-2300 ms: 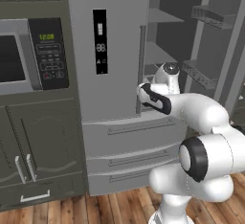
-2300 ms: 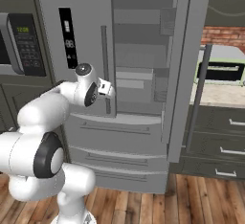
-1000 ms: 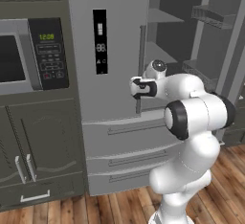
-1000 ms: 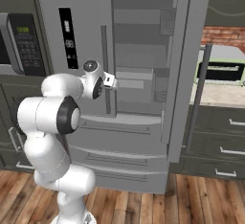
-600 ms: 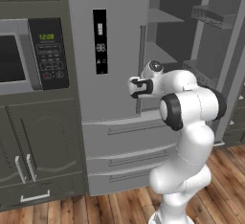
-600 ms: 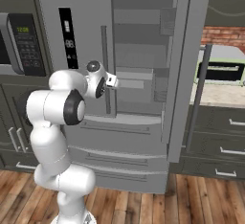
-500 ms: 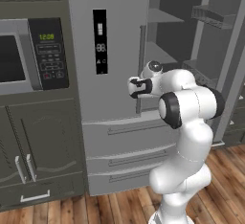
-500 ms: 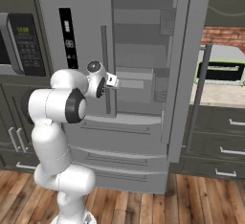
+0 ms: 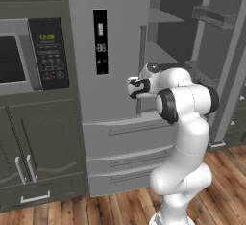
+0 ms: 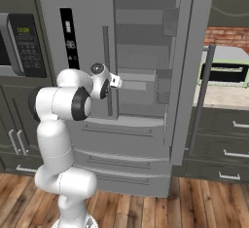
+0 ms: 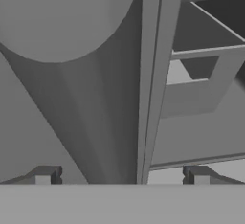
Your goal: Place one of the steaks on the plate and the other in the bowl. Then place the bowl in the fridge.
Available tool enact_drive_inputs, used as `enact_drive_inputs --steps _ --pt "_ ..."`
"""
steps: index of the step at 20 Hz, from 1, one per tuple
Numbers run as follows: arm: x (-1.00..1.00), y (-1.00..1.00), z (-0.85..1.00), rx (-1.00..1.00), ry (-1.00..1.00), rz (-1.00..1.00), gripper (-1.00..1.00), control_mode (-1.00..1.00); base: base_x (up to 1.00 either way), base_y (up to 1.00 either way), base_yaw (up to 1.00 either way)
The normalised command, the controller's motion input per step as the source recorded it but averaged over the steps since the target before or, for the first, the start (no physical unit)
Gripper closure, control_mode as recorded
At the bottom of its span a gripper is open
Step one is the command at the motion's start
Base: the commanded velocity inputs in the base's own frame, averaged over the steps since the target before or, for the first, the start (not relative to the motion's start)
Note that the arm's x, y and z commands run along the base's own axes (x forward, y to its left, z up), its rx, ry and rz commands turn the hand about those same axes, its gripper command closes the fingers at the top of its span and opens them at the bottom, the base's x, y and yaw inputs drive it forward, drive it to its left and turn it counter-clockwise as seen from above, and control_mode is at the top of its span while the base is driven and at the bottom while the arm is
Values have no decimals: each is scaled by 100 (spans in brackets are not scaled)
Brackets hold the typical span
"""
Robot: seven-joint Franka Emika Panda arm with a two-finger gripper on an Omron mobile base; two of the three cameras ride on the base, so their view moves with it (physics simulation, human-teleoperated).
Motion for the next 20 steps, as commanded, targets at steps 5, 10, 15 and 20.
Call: enact_drive_inputs --steps 5,10,15,20 --pt "23 0 -3 0 -3 0 -100 -100 0 0 0" --pt "29 0 0 0 0 0 -100 -100 0 0 0" --pt "37 0 0 0 0 0 100 -100 0 0 0" --pt "0 0 0 0 0 0 100 -100 0 0 0"
